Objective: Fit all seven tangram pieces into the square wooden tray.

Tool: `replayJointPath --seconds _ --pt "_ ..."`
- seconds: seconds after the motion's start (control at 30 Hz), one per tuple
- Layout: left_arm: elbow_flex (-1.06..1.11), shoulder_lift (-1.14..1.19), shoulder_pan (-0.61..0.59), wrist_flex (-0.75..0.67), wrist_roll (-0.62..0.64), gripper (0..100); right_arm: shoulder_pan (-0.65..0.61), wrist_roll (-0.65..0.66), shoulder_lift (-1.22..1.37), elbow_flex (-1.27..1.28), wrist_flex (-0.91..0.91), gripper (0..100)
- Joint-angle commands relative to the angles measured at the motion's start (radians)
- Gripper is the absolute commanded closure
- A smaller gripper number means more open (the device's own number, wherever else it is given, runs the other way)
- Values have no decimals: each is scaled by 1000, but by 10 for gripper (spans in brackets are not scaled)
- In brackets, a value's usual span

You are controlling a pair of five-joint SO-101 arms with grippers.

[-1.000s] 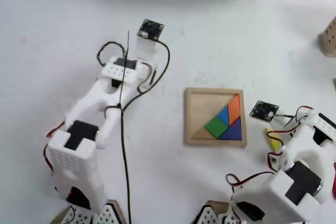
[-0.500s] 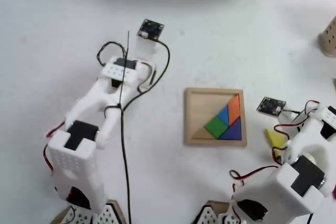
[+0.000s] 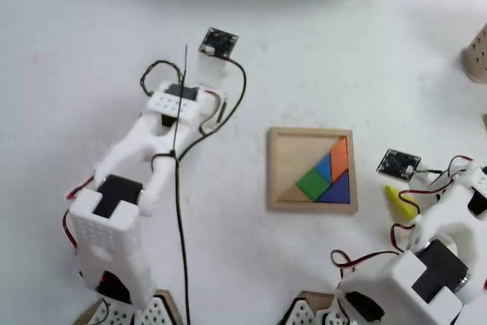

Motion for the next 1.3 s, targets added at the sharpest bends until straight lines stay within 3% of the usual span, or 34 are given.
replayJointPath --seconds 0.0,0.5,0.83,0.97,1.27 --pt "-21 -7 -13 -25 -29 976 4 18 -35 23 -73 687" --pt "-20 -7 -15 -25 -29 976 -19 17 16 55 -229 690" --pt "-21 -7 -13 -25 -31 976 -116 -184 -68 14 -21 688" --pt "-21 -7 -13 -25 -31 976 -119 -245 -64 28 -119 688" --pt "-21 -7 -13 -25 -31 976 -117 -213 147 12 -248 690"
